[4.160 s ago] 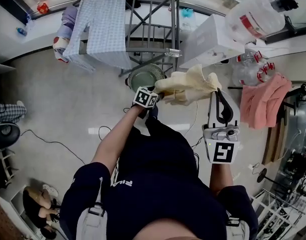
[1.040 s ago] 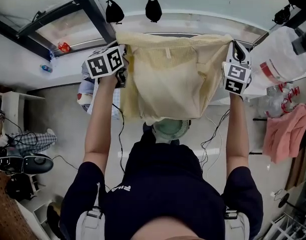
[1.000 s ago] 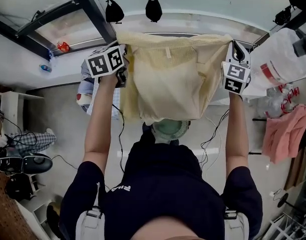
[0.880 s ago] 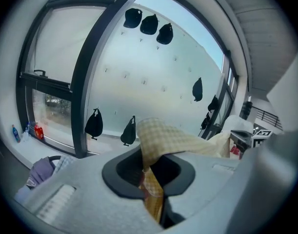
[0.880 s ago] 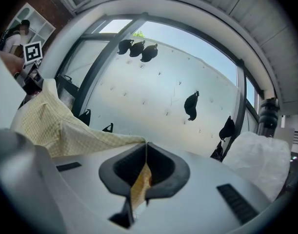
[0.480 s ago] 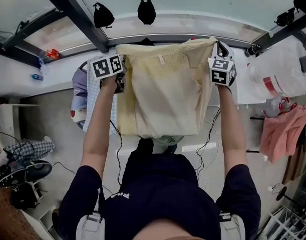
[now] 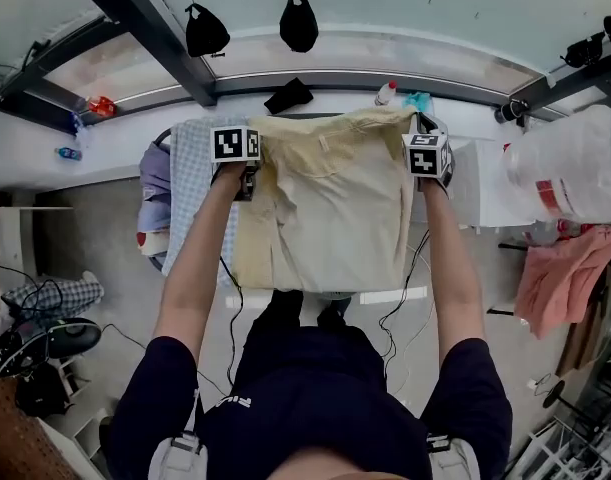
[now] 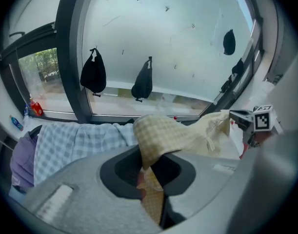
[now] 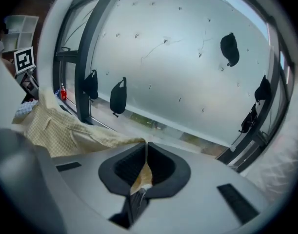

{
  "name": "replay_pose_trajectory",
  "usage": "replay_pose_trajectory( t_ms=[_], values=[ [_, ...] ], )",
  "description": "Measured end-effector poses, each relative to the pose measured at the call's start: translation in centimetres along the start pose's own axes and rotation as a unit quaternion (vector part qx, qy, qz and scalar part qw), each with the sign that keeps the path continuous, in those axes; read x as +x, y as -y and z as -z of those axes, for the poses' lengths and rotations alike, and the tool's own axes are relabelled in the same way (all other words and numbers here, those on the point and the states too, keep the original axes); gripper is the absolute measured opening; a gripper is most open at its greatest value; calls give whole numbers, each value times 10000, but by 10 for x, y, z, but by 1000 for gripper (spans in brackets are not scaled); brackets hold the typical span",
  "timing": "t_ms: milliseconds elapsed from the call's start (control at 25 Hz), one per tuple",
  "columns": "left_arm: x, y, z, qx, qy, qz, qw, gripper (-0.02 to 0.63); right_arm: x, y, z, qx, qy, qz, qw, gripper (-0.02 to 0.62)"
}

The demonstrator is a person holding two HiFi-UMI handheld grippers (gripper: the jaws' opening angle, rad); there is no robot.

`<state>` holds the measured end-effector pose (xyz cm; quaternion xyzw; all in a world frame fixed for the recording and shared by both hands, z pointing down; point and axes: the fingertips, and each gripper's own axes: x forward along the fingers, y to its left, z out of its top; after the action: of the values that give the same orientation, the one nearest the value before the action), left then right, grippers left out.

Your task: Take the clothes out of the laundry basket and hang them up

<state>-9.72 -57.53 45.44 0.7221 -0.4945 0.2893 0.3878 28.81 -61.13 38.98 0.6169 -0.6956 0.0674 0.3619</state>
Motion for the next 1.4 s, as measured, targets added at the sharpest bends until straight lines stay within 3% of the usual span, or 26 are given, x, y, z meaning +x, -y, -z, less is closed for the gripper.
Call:
replay_pose_trajectory(
  t_ms=[80,160,240,320,360,600,800,1080,1200,1400],
  values=[
    [4,-3,10,101,-144,-70,9998,69,7,-9,16,74,-203,-172,9996,26],
    [6,0,20,160,-307,52,9994,156,13,-16,28,260,-318,-391,9984,76],
    [7,4,29,225,-396,205,9987,213,16,-20,34,509,-282,-658,9961,168],
    [5,6,35,248,-389,296,9985,229,14,-25,37,712,-264,-939,9927,294],
    [2,6,37,224,-370,330,9985,234,12,-26,37,766,-248,-1033,9914,314],
    [-32,10,44,-82,290,236,9993,239,-33,-20,35,1338,243,-1269,9825,341],
    [-79,19,51,-145,854,160,9961,249,-77,-24,39,1456,521,-1335,9789,341],
    [-158,43,64,71,1771,-174,9840,250,-161,-33,54,1603,919,-1554,9704,341],
    [-185,53,81,29,2001,-281,9794,250,-202,-33,61,1550,1064,-1508,9705,341],
    [-227,83,124,-171,2297,-306,9726,250,-260,-33,76,1882,1344,-1637,9590,341]
  ],
)
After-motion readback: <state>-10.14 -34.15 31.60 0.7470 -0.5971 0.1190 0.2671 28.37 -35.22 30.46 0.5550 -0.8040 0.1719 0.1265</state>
